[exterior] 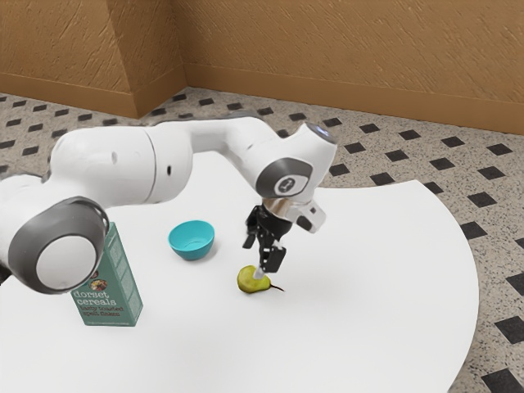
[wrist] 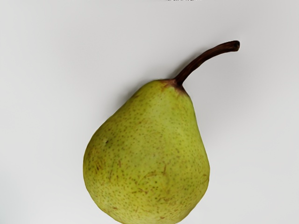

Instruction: Place the pear in the bowl.

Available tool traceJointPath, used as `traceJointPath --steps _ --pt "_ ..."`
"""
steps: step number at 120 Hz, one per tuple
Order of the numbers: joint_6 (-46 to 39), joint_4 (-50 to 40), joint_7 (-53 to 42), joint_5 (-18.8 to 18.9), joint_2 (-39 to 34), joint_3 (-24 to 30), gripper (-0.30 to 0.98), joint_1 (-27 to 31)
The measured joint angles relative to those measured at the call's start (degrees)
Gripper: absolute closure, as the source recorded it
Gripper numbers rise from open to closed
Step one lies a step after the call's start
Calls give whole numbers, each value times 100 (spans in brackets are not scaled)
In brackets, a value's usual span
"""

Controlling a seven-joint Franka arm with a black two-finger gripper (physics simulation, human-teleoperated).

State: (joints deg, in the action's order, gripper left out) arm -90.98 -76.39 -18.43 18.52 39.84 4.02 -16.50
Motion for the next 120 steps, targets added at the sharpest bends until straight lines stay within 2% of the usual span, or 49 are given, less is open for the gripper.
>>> traceJointPath --steps 42,112,120 --pt "-271 1 -735 69 484 -67 0 -51" --pt "-310 -61 -1277 65 694 -154 -1 -73" --pt "-282 -53 -1305 79 685 -157 4 -72"
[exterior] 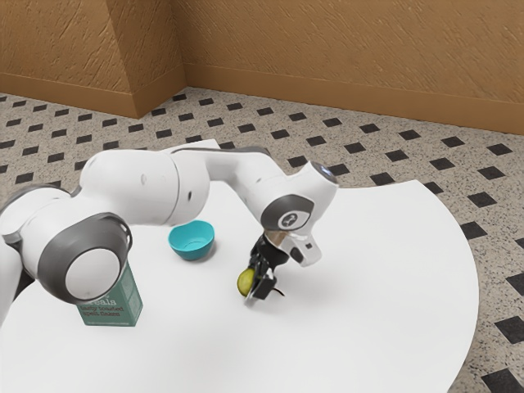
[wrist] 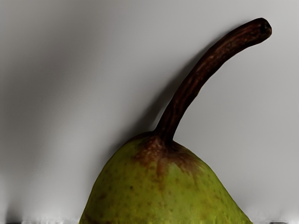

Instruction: Place the pear in the bowl.

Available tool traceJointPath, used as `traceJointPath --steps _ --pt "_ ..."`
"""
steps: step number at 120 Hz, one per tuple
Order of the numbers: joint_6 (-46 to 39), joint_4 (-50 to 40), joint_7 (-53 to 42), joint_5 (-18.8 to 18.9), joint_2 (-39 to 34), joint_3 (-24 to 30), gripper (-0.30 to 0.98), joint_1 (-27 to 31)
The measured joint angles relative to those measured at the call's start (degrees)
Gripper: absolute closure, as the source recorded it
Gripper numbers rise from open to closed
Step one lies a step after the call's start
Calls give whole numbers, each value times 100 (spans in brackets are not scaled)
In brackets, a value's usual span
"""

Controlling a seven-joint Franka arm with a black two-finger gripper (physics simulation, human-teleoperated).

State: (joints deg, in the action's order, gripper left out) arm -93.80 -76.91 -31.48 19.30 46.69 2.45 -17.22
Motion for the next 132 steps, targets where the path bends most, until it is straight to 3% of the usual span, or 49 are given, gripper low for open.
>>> traceJointPath --steps 12,45,74,132 --pt "59 32 -46 7 -12 -6 25 -7" --pt "160 63 -131 106 -31 -14 37 -37" --pt "327 244 -177 320 -121 -10 56 -59" --pt "310 228 -308 704 -1057 -178 65 846"
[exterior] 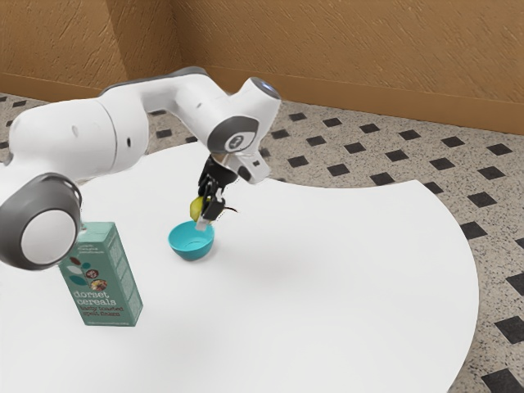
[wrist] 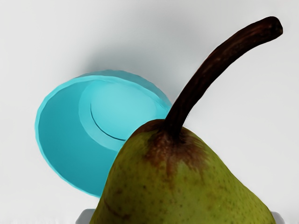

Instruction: Place the pear in the bowl.

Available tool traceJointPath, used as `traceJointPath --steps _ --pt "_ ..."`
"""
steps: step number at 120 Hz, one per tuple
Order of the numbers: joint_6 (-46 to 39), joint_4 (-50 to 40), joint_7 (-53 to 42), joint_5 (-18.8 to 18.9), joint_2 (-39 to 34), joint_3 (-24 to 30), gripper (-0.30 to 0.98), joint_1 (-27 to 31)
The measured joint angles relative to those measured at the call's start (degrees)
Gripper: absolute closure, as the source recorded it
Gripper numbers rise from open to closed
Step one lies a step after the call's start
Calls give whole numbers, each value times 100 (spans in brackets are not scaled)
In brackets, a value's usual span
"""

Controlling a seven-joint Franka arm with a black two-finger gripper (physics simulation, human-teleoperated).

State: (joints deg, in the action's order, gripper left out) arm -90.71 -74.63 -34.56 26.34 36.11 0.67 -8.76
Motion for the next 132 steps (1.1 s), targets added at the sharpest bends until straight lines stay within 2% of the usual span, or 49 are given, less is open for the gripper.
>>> traceJointPath --steps 17,44,107,115,126,132 --pt "-327 -497 -62 -60 -231 -181 65 298" --pt "-854 -1004 -117 -132 -256 -275 72 367" --pt "-1332 -876 -142 -135 8 -271 73 475" --pt "-1351 -870 -149 -143 25 -271 66 475" --pt "-1337 -865 -172 -199 30 -272 41 474" --pt "-1315 -865 -191 -240 31 -275 32 473"
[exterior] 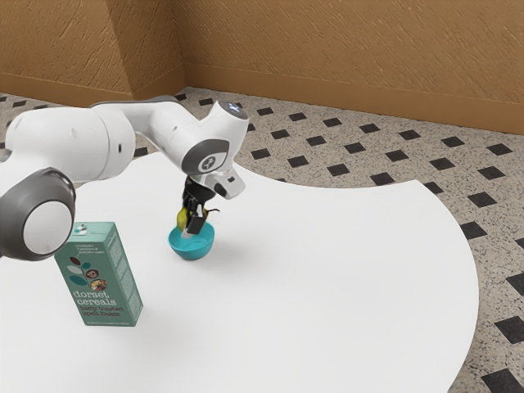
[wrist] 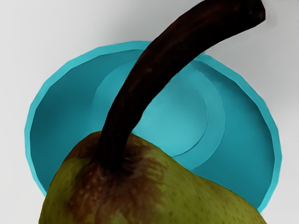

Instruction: Place the pear in the bowl.

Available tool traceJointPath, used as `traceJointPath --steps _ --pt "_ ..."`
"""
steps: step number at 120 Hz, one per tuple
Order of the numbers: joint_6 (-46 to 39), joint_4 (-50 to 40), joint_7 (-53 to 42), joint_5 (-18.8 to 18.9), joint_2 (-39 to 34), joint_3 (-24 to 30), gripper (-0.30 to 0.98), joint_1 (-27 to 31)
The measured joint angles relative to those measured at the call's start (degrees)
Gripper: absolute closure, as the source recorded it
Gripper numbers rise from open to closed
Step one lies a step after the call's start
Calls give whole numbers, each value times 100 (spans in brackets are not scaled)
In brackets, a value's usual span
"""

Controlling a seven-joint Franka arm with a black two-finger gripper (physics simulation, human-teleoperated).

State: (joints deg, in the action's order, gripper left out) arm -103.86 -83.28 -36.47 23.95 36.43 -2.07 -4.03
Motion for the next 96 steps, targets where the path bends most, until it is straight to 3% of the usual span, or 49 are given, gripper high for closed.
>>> traceJointPath --steps 36,48,64,74,96 --pt "126 2 -103 -102 -63 0 8 -14" --pt "228 -47 -103 -261 -600 4 5 -117" --pt "544 -574 149 -771 -2217 -1 3 -394" --pt "757 -939 420 -1208 -3121 -330 2 -781" --pt "1033 -1057 923 -1948 -3440 -495 1 -834"
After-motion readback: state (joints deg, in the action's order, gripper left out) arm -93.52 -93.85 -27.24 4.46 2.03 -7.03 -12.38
